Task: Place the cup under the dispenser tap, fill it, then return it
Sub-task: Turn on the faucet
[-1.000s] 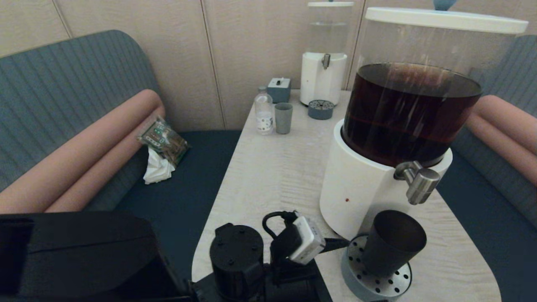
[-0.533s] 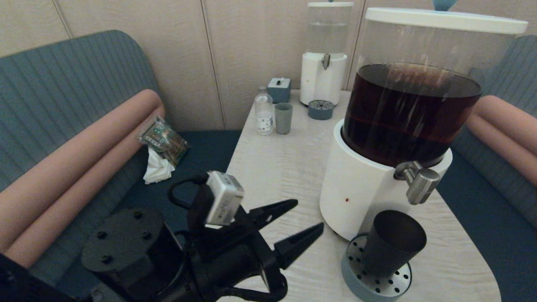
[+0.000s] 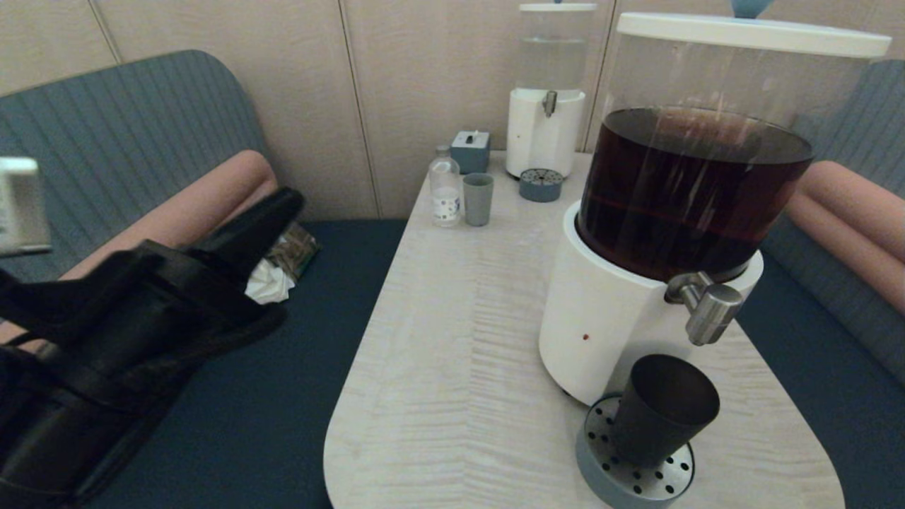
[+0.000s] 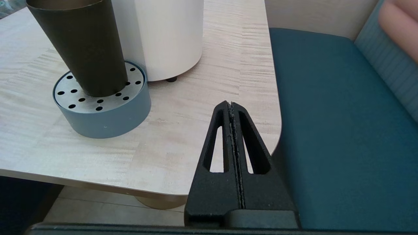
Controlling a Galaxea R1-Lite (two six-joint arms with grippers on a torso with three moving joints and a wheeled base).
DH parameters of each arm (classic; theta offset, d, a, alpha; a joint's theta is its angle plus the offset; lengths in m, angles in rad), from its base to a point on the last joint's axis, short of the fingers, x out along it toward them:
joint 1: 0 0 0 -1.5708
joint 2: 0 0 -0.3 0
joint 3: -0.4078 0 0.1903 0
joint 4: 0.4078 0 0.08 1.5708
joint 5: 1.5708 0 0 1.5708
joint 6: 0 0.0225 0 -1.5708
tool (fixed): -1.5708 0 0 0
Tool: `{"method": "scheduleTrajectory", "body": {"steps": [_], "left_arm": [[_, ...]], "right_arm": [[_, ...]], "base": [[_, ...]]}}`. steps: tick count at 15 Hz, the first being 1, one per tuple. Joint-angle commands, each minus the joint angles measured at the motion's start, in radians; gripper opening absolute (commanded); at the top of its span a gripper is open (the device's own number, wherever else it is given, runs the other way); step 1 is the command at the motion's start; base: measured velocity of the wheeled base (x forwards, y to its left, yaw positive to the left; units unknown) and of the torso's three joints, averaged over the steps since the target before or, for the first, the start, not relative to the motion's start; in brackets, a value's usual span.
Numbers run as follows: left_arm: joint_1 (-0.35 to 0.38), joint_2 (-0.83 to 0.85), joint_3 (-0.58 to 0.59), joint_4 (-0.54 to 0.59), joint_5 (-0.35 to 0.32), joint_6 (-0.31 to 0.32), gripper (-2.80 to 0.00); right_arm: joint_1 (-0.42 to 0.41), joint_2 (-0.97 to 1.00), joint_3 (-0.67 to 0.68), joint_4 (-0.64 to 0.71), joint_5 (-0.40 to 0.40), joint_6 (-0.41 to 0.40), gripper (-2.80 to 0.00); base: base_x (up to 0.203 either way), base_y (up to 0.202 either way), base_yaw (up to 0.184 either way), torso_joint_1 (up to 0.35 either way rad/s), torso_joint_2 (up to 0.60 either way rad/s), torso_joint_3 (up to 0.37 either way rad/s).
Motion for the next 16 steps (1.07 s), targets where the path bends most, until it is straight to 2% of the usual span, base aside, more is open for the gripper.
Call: {"method": "scheduleTrajectory", "body": {"steps": [1,5,10,13,14,16], "left_arm": [[0.112,-0.165,0.029,-0.008,0.005,-0.013,-2.8],[0.312,-0.468,0.137,-0.008,0.023,-0.027,-2.8],[0.483,-0.876,0.25,-0.008,0.036,-0.039,-2.8],[0.512,-1.083,0.286,0.05,-0.018,-0.04,-2.8],[0.515,-1.136,0.301,0.085,-0.035,-0.02,-2.8],[0.518,-1.153,0.354,0.079,-0.075,0.048,-2.8]], "right_arm": [[0.0,0.0,0.009,-0.001,0.0,0.0,-2.8],[0.0,0.0,0.009,-0.001,0.0,0.0,-2.8],[0.0,0.0,0.009,-0.001,0.0,0.0,-2.8],[0.0,0.0,0.009,-0.001,0.0,0.0,-2.8],[0.0,0.0,0.009,-0.001,0.0,0.0,-2.8],[0.0,0.0,0.009,-0.001,0.0,0.0,-2.8]], "base": [[0.0,0.0,0.0,0.0,0.0,0.0],[0.0,0.0,0.0,0.0,0.0,0.0],[0.0,0.0,0.0,0.0,0.0,0.0],[0.0,0.0,0.0,0.0,0.0,0.0],[0.0,0.0,0.0,0.0,0.0,0.0],[0.0,0.0,0.0,0.0,0.0,0.0]]}}
